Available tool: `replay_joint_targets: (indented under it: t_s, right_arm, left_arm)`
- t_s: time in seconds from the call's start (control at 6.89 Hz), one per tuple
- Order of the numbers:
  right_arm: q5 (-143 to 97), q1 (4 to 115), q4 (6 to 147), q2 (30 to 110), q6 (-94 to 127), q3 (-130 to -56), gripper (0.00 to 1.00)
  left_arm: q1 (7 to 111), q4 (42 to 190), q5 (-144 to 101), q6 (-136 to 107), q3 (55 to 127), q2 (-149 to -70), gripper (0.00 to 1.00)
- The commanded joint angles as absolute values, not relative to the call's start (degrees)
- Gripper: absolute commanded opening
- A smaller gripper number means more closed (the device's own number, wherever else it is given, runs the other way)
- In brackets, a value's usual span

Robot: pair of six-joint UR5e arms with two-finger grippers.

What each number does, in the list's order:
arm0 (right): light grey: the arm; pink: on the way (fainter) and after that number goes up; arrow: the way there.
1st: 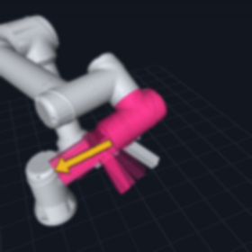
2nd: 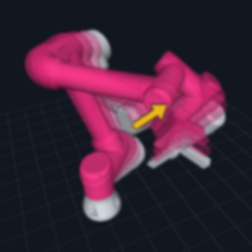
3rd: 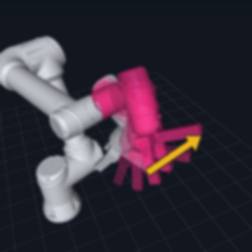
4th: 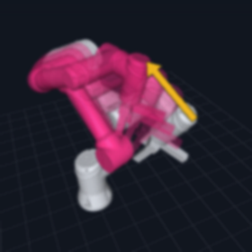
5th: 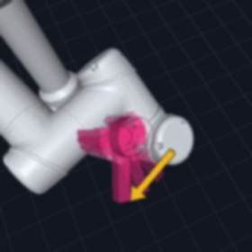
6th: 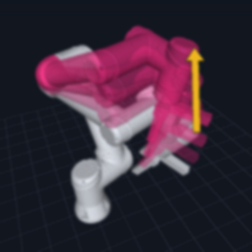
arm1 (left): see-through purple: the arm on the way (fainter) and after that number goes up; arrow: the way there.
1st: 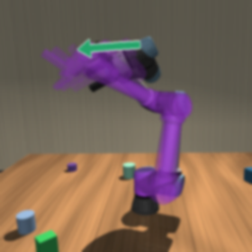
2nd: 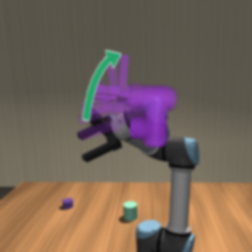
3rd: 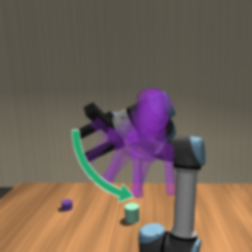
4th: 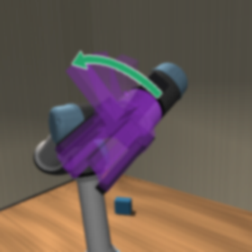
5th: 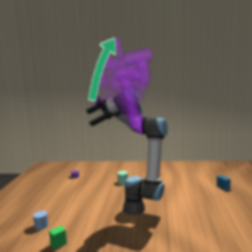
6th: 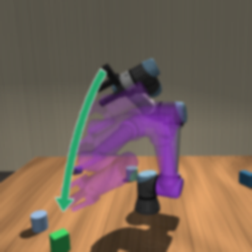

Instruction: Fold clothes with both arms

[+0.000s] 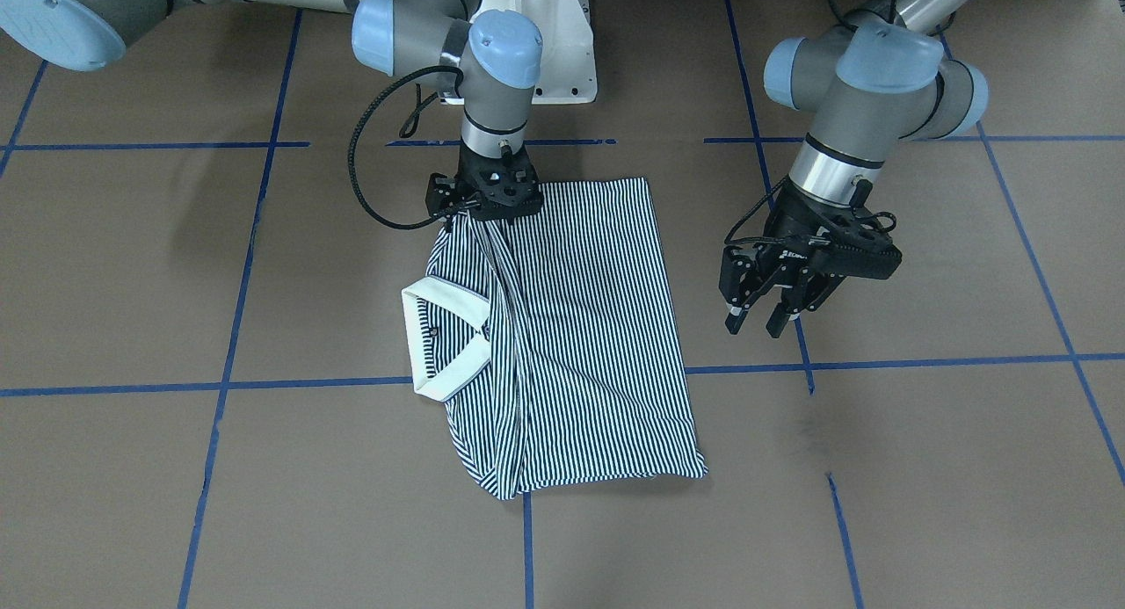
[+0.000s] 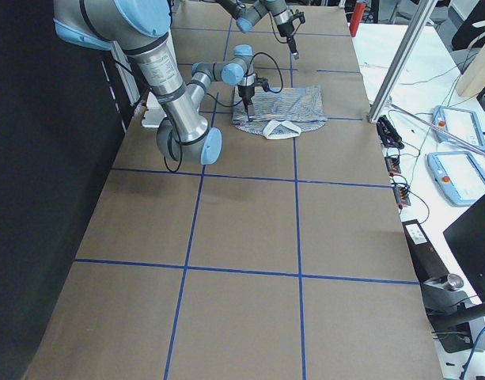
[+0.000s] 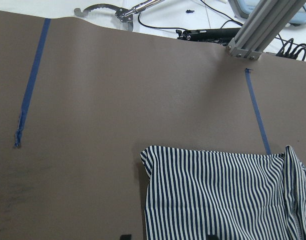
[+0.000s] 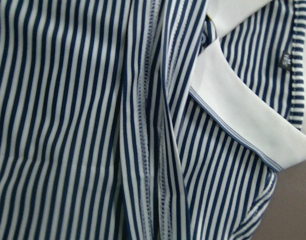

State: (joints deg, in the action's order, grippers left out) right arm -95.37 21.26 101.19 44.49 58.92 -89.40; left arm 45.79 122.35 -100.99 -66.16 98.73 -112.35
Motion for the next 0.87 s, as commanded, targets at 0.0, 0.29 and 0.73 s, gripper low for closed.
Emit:
replay_joint_targets:
  t_s: [0.0,0.29,0.73]
  right_arm:
    - [-95.4,22.0,100.5,43.2,58.4,-86.9,1.00]
    - [-95.4,22.5,100.5,43.9,57.9,-86.0,1.00]
    - [-96.0,24.2,100.6,44.3,56.4,-85.8,1.00]
  left_arm:
    - [45.8,122.3,-101.1,-66.1,98.9,-112.1,0.59]
    - [45.7,122.3,-101.1,-66.1,98.8,-112.1,0.59]
    - [45.6,122.3,-101.1,-66.1,98.6,-112.1,0.59]
